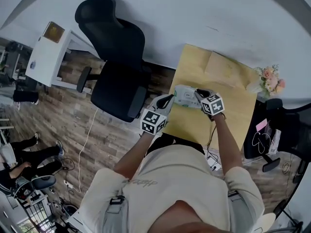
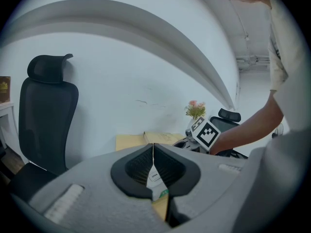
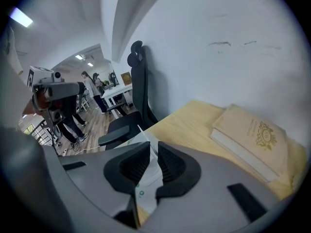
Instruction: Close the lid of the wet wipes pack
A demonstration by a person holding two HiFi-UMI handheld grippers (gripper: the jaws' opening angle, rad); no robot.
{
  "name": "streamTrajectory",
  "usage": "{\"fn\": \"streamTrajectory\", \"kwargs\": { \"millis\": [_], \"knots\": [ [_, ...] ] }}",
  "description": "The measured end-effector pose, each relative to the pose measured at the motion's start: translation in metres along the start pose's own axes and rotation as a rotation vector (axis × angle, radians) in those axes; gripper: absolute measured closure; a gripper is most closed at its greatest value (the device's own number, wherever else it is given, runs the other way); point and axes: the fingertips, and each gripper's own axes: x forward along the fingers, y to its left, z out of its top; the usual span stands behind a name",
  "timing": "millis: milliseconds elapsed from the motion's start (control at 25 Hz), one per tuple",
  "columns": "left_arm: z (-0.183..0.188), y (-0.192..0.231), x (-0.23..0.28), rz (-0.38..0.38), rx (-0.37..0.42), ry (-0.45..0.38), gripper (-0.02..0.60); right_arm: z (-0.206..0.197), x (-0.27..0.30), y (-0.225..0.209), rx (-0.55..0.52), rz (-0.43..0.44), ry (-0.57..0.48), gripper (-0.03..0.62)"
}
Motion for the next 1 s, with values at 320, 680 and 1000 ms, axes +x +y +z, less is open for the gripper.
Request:
{"fn": "streamTrajectory", "kwargs": {
  "millis": [320, 680, 1000],
  "knots": [
    [-0.001, 0.000, -0.009, -0.002, -0.009, -0.010, 0.563, -0.014, -0.004, 0.012, -0.010, -0.009, 0.028, 0.549],
    [-0.003, 0.010, -0.014, -0.009, -0.009, -0.004, 0.563, -0.028, -0.002, 0.016, -0.073, -0.036, 0.043, 0.545],
    [-0.009, 0.015, -0.012, -0.017, -0.013, 0.014, 0.563, -0.039, 0.002, 0.017, -0.105, -0.004, 0.083, 0.534]
  ]
}}
